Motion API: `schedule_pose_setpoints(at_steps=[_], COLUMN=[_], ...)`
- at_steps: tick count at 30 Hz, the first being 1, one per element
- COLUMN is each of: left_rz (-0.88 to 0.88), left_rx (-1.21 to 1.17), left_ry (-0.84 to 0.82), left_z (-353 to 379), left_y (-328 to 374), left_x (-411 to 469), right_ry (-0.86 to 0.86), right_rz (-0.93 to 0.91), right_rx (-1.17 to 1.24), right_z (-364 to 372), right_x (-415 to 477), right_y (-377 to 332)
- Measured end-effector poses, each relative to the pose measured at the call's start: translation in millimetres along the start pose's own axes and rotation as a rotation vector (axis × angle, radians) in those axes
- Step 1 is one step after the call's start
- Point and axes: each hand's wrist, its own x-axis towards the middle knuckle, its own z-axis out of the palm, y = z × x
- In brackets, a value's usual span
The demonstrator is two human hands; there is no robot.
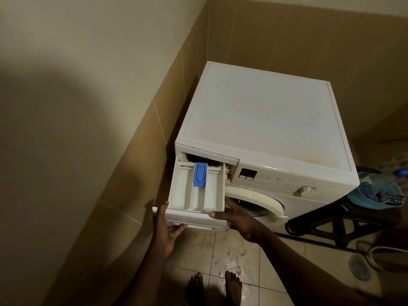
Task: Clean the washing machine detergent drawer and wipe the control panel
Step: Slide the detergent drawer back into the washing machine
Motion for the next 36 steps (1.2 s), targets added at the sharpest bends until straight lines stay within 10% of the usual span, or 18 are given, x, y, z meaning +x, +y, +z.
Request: schedule_pose_setpoints(at_steps=[36], left_rz=[0.003], left_rx=[0.18], left_ry=[-0.166], left_z=[13.5], left_y=[21.4], left_x=[50.3], right_ry=[0.141], right_rz=[-0.006], right_rx=[0.021], right_z=[5.5], right_x=[6.4], right_y=[-22.6])
